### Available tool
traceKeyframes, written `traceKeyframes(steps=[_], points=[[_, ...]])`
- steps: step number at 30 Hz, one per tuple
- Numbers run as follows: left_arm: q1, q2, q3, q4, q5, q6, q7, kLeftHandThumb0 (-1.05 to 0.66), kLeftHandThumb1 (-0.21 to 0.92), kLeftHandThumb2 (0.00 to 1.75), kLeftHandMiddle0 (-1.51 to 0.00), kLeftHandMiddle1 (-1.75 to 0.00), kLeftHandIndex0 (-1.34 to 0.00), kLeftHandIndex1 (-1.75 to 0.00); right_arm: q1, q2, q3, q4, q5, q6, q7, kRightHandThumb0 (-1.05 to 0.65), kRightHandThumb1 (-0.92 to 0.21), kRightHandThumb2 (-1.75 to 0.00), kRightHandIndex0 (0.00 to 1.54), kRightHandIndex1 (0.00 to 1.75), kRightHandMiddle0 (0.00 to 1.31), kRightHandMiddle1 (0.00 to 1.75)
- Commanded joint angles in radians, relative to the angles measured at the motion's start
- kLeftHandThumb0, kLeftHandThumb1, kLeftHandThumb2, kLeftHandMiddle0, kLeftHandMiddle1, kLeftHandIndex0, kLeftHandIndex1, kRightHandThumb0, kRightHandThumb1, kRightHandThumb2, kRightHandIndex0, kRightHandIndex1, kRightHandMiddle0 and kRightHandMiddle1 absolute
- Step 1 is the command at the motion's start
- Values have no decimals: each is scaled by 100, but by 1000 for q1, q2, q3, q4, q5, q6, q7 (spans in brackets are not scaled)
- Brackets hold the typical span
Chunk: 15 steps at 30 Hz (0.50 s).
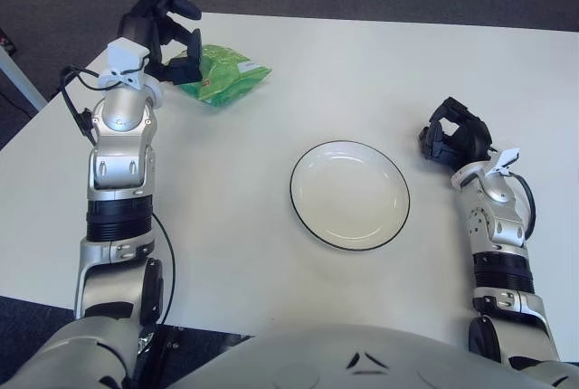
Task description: Put the snack into the plate.
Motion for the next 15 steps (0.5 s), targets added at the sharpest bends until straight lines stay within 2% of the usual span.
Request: traceKeyframes(steps=[1, 2, 3, 4, 5, 6, 9, 15], points=[[-200, 179, -221, 405, 248, -378, -91, -25, 24, 135, -29, -156, -28, -163, 69, 32, 9, 43, -4, 36, -1, -49, -30, -134, 130, 175, 63, 175], [-341, 246, -378, 627, 433, -548, -86, -39, 13, 145, -18, -142, -18, -155, 69, 31, 9, 44, -3, 35, -1, -49, -30, -134, 130, 175, 63, 175], [-433, 284, -481, 769, 555, -652, -73, -50, 21, 134, -15, -114, -14, -125, 69, 30, 10, 47, -3, 33, 0, -49, -30, -134, 130, 175, 63, 175], [-489, 268, -550, 863, 632, -672, -37, -66, 39, 107, -9, -73, -9, -80, 69, 29, 10, 50, -2, 31, 2, -49, -30, -134, 130, 175, 63, 175], [-523, 252, -591, 925, 677, -680, -11, -78, 57, 82, -6, -47, -6, -51, 68, 28, 10, 55, -1, 27, 5, -49, -30, -133, 130, 175, 63, 175], [-531, 239, -606, 947, 691, -677, 3, -86, 70, 66, -4, -30, -4, -33, 67, 26, 10, 58, -1, 25, 7, -49, -30, -133, 130, 175, 63, 175], [-541, 239, -621, 971, 707, -696, 16, -99, 85, 54, -1, -10, -1, -11, 66, 23, 10, 63, 0, 22, 9, -49, -30, -133, 130, 175, 63, 175], [-580, 235, -670, 1044, 760, -732, 80, -104, 91, 53, 0, -1, 0, -1, 62, 22, 4, 74, 5, 15, 14, -49, -30, -133, 131, 175, 63, 175]])
